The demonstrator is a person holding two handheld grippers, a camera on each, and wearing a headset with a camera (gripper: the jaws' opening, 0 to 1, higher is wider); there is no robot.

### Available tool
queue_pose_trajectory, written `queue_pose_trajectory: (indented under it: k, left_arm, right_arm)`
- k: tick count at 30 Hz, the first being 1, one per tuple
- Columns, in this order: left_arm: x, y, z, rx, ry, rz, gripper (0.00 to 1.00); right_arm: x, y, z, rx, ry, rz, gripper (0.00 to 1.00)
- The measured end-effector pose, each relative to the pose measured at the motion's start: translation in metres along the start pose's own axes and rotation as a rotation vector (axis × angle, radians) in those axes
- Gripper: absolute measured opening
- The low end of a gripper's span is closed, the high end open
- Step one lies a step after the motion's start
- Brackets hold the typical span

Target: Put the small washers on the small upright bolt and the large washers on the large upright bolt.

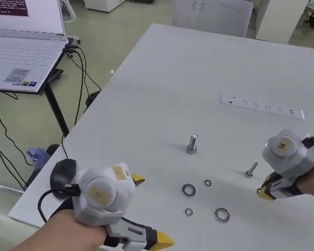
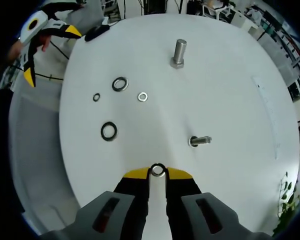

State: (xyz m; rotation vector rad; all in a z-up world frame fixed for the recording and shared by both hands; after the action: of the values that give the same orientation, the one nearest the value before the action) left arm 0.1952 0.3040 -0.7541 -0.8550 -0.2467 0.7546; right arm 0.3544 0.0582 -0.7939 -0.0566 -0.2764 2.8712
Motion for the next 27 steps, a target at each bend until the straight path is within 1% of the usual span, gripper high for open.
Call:
queue_pose_trajectory:
  k: [3,7,9,13,14,17,21,27]
  left_arm:
    - [0.0,0.002,0.001,0.006,0.001,0.001,0.86]
    - [0.0,0.006,0.002,0.011,-0.003,0.005,0.86]
    - [0.0,0.007,0.002,0.011,-0.006,0.006,0.86]
    - [0.001,0.009,0.003,0.018,-0.007,0.004,0.86]
    - [0.001,0.01,0.003,0.025,-0.006,0.001,0.86]
    - [0.001,0.01,0.003,0.029,-0.004,0.001,0.86]
    - [0.003,0.01,0.003,0.024,-0.005,0.006,0.87]
    - [0.005,0.006,0.005,0.006,-0.007,0.012,0.87]
  right_arm:
    - [-0.008,0.0,0.005,0.007,0.017,0.018,0.12]
    - [-0.017,-0.004,0.01,-0.01,0.023,0.003,0.12]
    - [-0.022,-0.006,0.011,-0.01,0.03,0.008,0.12]
    - [-0.03,-0.015,0.019,-0.022,0.044,0.01,0.12]
    - [-0.03,-0.017,0.022,-0.026,0.046,0.009,0.12]
    - [-0.036,-0.023,0.026,-0.037,0.055,0.003,0.12]
    - [-0.041,-0.028,0.026,-0.043,0.063,-0.002,0.12]
    - [-0.042,-0.035,0.024,-0.045,0.06,0.003,0.12]
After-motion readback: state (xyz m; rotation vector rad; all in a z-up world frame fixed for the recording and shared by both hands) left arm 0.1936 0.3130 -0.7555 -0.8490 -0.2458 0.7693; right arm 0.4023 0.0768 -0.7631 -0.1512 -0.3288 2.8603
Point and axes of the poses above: the centre of the closed fingertips' face, and the gripper's own axes: z roughly backward along the fingers, x roughly to its left, y roughly out of its underside, the point moved 4 cm from there along z, roughly backward along the fingers, and after that the axes turned 2 degrees about x, right-handed, at the moved point
